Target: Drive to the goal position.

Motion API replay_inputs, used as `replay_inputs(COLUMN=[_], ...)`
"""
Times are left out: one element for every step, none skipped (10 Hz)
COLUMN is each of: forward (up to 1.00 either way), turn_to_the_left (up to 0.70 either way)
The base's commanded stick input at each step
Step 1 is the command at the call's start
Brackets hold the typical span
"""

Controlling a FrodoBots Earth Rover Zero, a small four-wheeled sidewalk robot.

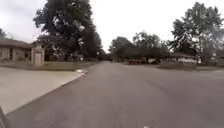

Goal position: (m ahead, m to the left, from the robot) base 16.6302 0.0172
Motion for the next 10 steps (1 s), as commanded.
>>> replay_inputs(forward=[0.7,0.7,0.7,0.7,0.7,0.7,0.7,0.7,0.7,0.7], turn_to_the_left=[0.0,0.0,0.0,0.0,0.0,0.05,0.35,0.35,0.35,0.35])
